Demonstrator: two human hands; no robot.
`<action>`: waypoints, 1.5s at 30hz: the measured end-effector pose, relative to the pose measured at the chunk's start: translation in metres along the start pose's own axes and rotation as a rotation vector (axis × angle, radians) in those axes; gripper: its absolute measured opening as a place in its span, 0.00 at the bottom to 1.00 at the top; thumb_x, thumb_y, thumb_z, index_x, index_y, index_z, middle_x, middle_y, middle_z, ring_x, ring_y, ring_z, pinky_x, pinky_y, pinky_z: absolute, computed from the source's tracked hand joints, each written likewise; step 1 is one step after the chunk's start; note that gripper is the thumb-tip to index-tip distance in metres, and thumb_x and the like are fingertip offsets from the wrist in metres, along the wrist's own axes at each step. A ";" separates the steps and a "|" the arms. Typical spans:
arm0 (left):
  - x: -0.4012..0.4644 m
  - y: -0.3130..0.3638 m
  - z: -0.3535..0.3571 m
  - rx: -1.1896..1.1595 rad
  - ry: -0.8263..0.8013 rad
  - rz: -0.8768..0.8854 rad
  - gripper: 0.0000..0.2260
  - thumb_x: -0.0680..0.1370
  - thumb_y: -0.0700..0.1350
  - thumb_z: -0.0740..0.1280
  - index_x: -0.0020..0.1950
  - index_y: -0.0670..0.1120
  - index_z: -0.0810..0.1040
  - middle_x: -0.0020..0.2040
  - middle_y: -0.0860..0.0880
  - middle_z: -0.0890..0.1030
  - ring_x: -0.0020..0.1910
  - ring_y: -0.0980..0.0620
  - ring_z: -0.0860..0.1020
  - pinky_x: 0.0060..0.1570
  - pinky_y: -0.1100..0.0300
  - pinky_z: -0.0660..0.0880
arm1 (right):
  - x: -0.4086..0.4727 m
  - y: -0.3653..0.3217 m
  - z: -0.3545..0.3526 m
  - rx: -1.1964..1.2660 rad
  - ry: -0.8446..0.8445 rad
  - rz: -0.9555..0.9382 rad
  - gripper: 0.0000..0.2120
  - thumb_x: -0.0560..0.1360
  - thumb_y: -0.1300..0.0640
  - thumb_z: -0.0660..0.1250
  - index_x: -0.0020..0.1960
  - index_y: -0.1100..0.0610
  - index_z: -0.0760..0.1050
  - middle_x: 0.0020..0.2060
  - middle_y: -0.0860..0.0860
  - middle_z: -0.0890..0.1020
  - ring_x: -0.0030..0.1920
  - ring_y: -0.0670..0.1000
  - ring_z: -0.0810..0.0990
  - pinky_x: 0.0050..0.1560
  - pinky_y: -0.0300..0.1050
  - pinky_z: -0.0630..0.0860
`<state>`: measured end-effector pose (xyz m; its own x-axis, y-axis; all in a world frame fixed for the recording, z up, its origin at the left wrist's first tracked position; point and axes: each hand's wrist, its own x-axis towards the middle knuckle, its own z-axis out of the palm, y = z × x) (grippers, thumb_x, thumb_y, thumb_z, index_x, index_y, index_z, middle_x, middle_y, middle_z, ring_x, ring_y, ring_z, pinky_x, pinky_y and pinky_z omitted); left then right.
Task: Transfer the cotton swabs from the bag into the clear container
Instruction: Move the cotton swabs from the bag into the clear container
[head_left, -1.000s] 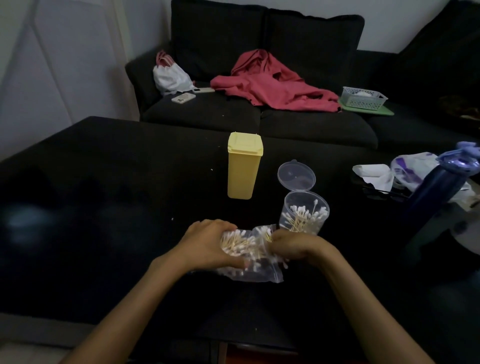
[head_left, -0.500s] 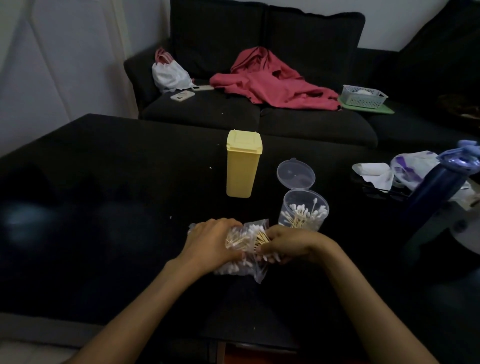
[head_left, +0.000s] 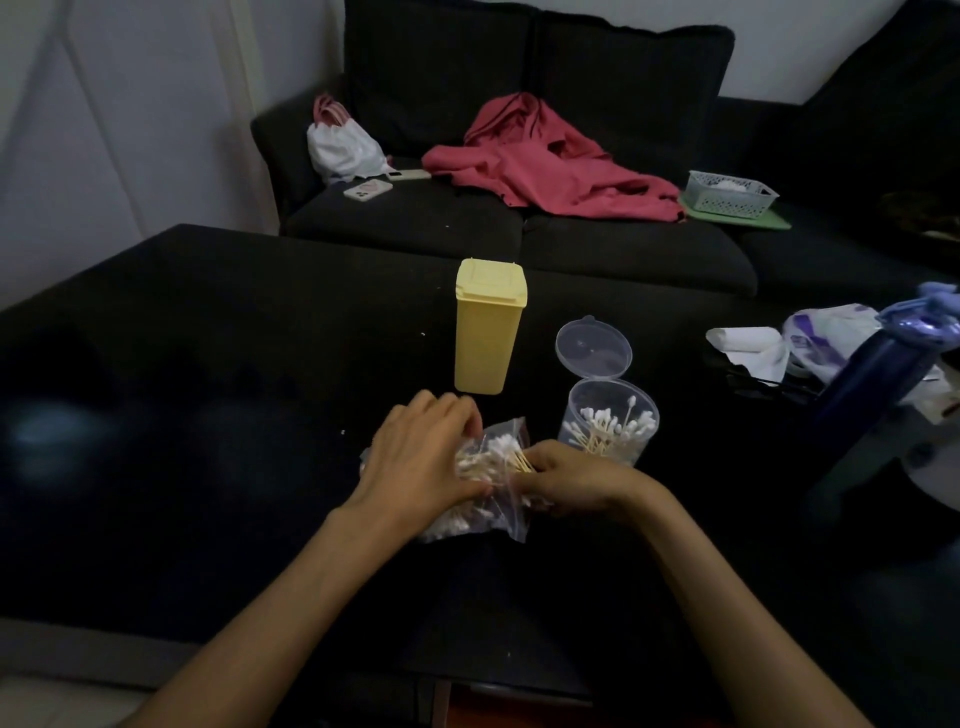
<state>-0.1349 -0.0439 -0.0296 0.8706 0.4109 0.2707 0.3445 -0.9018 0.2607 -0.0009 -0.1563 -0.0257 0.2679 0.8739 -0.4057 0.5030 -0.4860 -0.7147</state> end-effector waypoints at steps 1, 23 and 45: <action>-0.001 0.000 0.000 0.029 -0.030 -0.001 0.19 0.70 0.59 0.71 0.57 0.55 0.73 0.52 0.56 0.75 0.50 0.57 0.71 0.47 0.63 0.66 | 0.000 0.001 -0.001 -0.011 -0.009 0.005 0.07 0.80 0.59 0.58 0.45 0.59 0.72 0.32 0.50 0.72 0.29 0.43 0.68 0.27 0.32 0.65; 0.003 -0.010 0.000 -0.001 -0.187 -0.057 0.10 0.75 0.57 0.67 0.54 0.58 0.82 0.51 0.57 0.83 0.48 0.55 0.79 0.46 0.56 0.75 | -0.011 0.008 -0.026 0.033 -0.130 0.159 0.14 0.79 0.53 0.60 0.37 0.56 0.74 0.30 0.49 0.73 0.28 0.42 0.69 0.27 0.30 0.66; 0.008 -0.025 -0.010 -0.417 -0.340 -0.077 0.24 0.66 0.57 0.76 0.59 0.59 0.76 0.51 0.60 0.78 0.48 0.61 0.77 0.50 0.58 0.77 | -0.010 -0.006 -0.017 -0.333 -0.025 -0.183 0.10 0.80 0.55 0.60 0.53 0.58 0.77 0.45 0.53 0.81 0.40 0.46 0.76 0.44 0.42 0.72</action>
<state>-0.1402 -0.0165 -0.0251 0.9368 0.3446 -0.0608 0.3032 -0.7129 0.6323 0.0074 -0.1620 -0.0069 0.1305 0.9433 -0.3053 0.7815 -0.2873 -0.5539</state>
